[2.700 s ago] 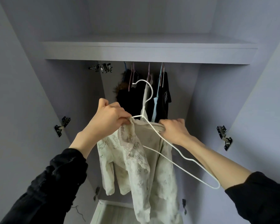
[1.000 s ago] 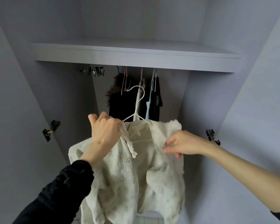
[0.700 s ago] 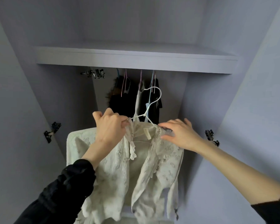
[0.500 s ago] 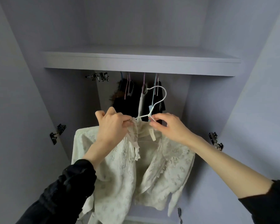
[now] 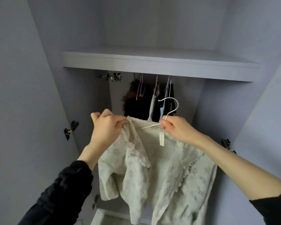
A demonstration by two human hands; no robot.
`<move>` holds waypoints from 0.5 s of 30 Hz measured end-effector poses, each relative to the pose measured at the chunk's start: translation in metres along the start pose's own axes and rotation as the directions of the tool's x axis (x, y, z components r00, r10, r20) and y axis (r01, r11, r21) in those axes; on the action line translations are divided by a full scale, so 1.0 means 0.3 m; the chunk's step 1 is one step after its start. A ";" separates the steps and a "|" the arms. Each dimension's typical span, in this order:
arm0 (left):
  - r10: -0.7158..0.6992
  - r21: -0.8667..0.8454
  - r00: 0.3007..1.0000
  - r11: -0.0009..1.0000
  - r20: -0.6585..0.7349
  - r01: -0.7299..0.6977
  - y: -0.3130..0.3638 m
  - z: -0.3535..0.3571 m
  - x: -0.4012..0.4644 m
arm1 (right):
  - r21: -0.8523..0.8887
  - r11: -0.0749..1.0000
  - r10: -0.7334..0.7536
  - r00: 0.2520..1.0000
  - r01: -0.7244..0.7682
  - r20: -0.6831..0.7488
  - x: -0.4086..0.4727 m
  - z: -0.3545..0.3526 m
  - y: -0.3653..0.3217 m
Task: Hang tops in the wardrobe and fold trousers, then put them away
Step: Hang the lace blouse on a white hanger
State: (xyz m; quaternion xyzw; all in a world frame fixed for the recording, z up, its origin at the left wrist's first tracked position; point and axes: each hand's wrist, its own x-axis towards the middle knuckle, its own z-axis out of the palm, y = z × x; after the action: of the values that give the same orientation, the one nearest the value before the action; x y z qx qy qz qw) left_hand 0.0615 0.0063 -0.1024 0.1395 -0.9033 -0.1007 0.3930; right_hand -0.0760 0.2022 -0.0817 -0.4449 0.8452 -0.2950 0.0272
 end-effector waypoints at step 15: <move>-0.182 0.010 0.946 0.982 0.268 0.186 -0.115 0.135 -0.124 | 0.068 0.995 0.081 0.992 -0.075 -0.096 -0.036 -0.138 0.073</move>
State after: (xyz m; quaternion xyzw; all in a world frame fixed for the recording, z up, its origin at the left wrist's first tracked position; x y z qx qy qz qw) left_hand 0.0617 -0.0108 -0.1650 0.2053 -0.9304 -0.1618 0.2571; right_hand -0.0982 0.2395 -0.0614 -0.3952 0.8523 -0.3425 0.0114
